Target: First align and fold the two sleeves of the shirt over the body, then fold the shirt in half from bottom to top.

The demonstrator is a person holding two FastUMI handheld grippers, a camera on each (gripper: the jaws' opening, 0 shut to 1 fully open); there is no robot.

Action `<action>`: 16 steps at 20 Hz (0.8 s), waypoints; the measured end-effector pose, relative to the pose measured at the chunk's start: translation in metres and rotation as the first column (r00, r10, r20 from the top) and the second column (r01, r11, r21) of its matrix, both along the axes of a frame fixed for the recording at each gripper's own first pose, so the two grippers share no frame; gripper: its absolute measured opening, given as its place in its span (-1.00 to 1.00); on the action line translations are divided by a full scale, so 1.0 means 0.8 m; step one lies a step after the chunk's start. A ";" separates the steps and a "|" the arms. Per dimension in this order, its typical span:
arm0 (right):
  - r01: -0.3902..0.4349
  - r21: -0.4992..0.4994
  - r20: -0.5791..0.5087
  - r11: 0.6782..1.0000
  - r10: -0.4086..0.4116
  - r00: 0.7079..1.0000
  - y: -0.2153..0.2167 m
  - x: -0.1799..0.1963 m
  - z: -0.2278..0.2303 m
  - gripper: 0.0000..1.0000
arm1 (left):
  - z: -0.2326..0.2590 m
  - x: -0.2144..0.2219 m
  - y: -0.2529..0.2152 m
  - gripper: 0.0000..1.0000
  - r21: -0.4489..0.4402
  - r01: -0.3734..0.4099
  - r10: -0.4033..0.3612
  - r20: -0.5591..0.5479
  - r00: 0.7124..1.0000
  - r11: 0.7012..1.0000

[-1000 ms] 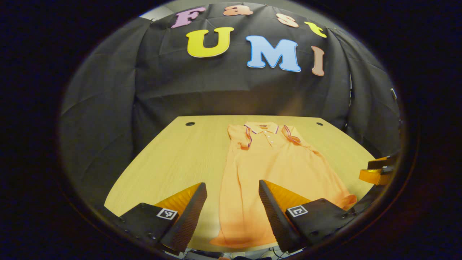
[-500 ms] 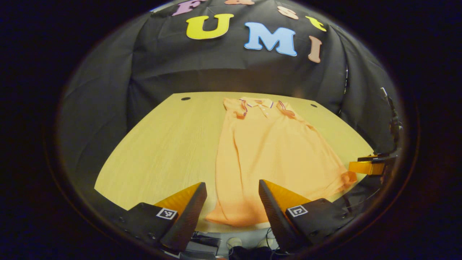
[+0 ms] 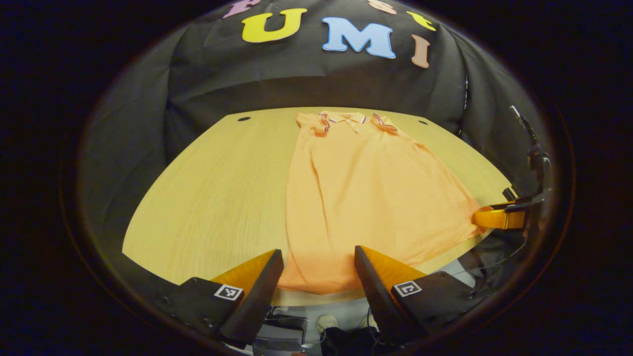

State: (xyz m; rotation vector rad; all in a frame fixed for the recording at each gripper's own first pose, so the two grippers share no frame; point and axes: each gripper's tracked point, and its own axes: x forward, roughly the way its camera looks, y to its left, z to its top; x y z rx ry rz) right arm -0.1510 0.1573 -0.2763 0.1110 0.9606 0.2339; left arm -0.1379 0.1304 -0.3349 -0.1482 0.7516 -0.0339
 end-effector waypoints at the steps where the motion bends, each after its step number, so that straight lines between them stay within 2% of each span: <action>1: -0.006 -0.006 0.006 1.000 0.006 1.000 0.000 -0.001 -0.001 0.73 | 0.001 0.002 0.000 0.94 0.012 0.005 -0.005 0.015 1.000 1.000; 7: -0.016 -0.008 0.024 1.000 0.016 1.000 0.006 -0.006 0.000 0.75 | -0.003 0.004 -0.004 0.94 0.038 0.000 -0.001 0.018 1.000 0.999; 8: -0.020 -0.011 0.027 1.000 0.020 0.999 0.009 -0.006 -0.001 0.70 | -0.004 0.003 -0.003 0.94 0.039 -0.006 0.005 0.015 1.000 0.999; 9: -0.023 -0.015 0.032 1.000 0.024 0.999 0.010 -0.006 -0.001 0.55 | -0.005 0.005 -0.004 0.93 0.040 -0.010 0.009 0.015 1.000 0.999; 10: -0.023 -0.013 0.034 1.000 0.023 0.999 0.009 -0.006 0.000 0.55 | -0.004 0.005 -0.005 0.88 0.041 -0.010 0.010 0.013 1.000 0.999; 12: -0.029 0.000 0.030 1.000 0.029 0.999 0.011 -0.009 0.000 0.55 | -0.003 0.004 -0.010 0.51 0.041 -0.004 0.004 0.014 1.000 0.999; 13: -0.029 0.001 0.036 1.000 0.029 0.999 0.011 -0.010 0.001 0.13 | -0.003 0.004 -0.016 0.27 0.041 0.006 -0.007 0.015 1.000 0.999; 14: -0.044 -0.008 0.040 0.999 0.044 0.998 0.010 -0.010 0.001 0.02 | -0.002 0.005 -0.021 0.11 0.039 0.015 -0.015 0.018 1.000 0.999; 16: -0.078 0.013 0.046 0.997 0.077 0.996 0.020 -0.010 0.001 0.02 | -0.001 0.006 -0.028 -0.22 0.044 0.029 -0.031 0.029 0.999 0.999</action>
